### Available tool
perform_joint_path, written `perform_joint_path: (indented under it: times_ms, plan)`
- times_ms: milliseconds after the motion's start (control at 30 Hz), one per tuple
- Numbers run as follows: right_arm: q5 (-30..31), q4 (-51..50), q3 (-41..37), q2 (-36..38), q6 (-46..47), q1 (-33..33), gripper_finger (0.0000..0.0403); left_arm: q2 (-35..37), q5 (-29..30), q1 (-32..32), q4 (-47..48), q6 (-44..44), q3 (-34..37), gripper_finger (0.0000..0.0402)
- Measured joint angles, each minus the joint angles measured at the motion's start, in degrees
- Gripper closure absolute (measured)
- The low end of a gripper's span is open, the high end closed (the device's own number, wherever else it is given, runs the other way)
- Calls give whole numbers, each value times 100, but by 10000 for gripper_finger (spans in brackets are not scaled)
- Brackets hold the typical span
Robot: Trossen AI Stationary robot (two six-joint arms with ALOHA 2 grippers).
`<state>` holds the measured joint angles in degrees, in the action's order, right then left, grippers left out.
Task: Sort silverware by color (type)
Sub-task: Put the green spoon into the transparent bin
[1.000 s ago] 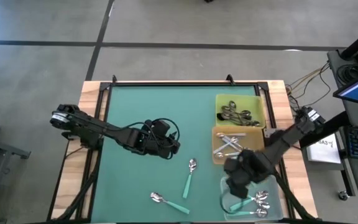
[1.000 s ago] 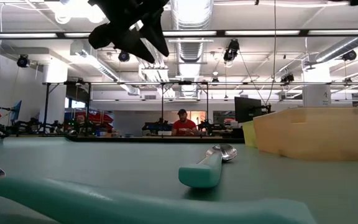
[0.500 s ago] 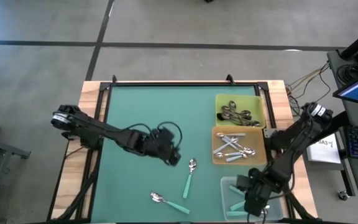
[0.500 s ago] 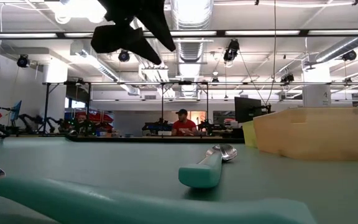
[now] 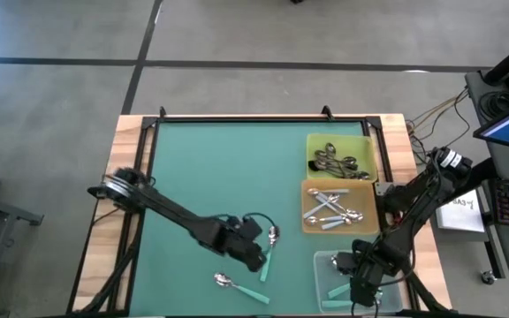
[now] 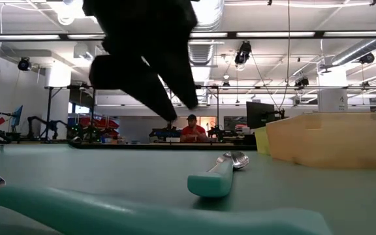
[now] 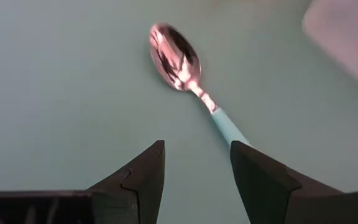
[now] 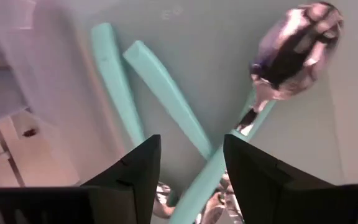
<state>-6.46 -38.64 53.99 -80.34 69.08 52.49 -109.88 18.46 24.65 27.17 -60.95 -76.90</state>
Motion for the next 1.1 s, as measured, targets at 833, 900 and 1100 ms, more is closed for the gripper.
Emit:
perform_joint_path:
  times_ms: [833, 900, 1100]
  plan:
    - [-262, -47, 14, 4, -160, 13, 260, -3516, 389, 29, 4716, -997, -5764, 237]
    - [-263, -46, 14, 4, -161, 13, 262, -3522, 298, 57, 4667, -1209, -5760, 237]
    - [-268, -46, 14, 7, -168, 13, 263, -3540, 190, 70, 4545, -1737, -5732, 237]
